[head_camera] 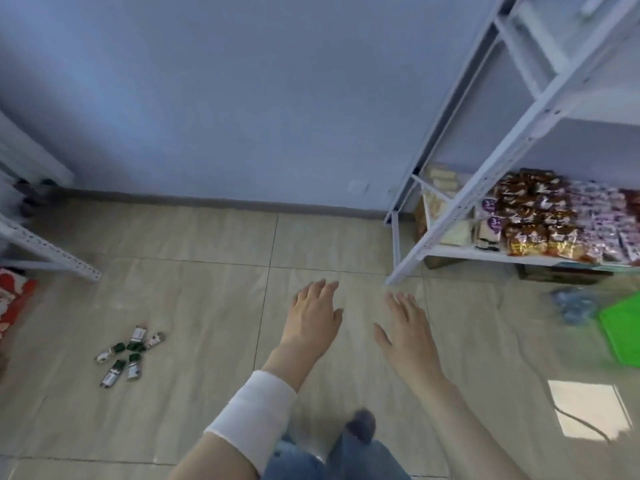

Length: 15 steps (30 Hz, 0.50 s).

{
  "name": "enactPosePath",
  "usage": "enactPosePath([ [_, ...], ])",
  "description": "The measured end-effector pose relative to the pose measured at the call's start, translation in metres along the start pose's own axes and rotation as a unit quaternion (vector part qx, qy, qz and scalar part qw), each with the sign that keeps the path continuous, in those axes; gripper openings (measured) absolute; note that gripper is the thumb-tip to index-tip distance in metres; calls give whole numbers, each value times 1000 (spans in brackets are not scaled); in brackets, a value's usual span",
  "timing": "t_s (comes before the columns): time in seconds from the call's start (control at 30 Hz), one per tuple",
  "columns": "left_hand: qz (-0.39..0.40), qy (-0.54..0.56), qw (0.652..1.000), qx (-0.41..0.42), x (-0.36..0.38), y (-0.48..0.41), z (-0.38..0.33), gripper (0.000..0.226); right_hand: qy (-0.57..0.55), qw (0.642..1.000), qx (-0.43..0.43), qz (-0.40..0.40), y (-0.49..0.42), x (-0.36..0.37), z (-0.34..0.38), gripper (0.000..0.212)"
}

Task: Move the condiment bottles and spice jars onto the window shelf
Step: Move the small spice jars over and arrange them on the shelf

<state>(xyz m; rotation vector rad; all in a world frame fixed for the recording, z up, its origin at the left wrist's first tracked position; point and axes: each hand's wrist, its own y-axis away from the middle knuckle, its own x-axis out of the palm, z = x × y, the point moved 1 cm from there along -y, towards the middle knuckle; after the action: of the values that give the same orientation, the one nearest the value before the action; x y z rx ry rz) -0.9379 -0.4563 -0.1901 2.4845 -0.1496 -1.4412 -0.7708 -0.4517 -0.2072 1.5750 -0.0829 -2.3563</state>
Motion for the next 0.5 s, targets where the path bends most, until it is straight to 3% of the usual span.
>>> enactPosePath([
  [0.23, 2, -21, 989, 148, 33, -61, -185, 51, -35, 985, 99, -137, 0, -102, -148, 54],
  [0.5, -38, -56, 961, 268, 32, -134, -320, 51, -32, 963, 91, -250, -51, -202, -236, 53],
])
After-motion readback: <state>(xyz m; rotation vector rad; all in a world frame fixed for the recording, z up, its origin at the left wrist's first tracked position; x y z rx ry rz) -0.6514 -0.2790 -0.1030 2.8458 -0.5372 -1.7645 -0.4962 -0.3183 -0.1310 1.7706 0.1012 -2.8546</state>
